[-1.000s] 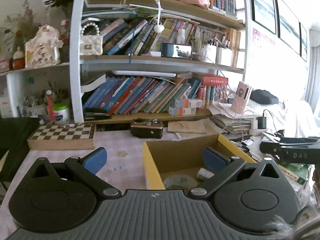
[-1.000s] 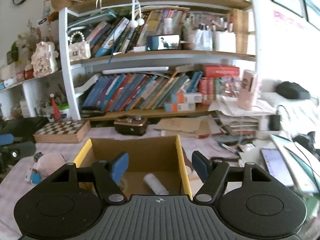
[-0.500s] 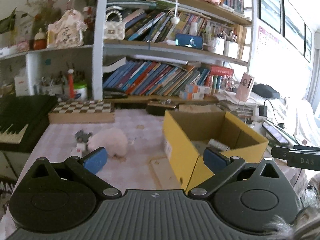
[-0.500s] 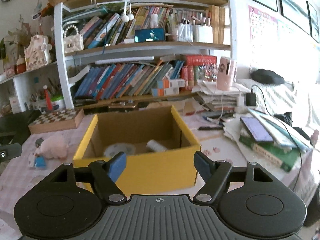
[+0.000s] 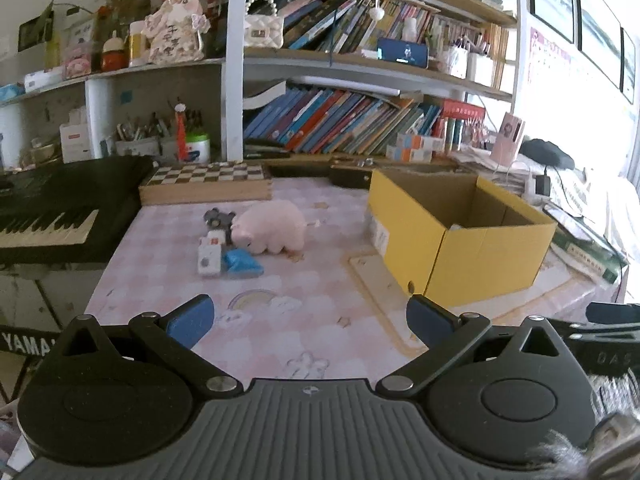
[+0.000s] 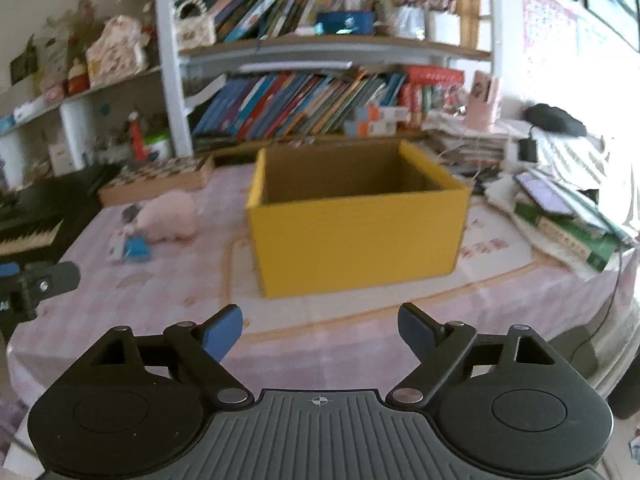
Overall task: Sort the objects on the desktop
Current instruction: 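Withdraw both tools from the box and move toward the pig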
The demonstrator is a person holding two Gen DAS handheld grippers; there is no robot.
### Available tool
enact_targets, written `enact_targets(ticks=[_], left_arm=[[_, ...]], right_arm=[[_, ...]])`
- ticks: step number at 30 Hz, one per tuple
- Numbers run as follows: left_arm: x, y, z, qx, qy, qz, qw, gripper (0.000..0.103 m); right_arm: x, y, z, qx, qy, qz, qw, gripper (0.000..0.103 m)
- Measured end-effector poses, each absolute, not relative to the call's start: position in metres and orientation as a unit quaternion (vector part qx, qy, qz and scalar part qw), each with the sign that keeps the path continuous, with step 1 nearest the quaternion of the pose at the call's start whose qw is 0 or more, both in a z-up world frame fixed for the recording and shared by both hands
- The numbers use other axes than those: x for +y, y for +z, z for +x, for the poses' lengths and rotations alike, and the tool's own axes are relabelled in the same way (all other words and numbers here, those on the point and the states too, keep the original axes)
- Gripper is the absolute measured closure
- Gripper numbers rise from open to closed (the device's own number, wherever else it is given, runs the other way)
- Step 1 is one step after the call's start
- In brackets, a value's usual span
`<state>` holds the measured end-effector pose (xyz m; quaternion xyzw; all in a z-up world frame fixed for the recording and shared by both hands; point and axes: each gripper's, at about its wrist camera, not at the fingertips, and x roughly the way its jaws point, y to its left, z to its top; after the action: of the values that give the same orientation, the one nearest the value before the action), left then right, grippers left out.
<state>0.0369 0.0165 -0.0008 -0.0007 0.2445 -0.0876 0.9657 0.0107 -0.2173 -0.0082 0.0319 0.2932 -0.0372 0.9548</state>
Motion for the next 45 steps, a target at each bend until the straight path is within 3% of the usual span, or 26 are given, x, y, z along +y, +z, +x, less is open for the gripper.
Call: enact_targets(ticks=[19, 45], left_arm=[[0.074, -0.015, 0.017, 0.283, -0.066, -0.005, 0.957, 0.000], [0.116, -0.012, 0.027, 0.278, -0.013, -0.036, 0.960, 0.000]], right_arm=[[-0.139, -0.028, 0.006, 0.349, 0.036, 0.010, 0.937, 0.013], [-0.085, -0.020, 0.035, 0.334, 0.108, -0.038, 0.936, 0.012]])
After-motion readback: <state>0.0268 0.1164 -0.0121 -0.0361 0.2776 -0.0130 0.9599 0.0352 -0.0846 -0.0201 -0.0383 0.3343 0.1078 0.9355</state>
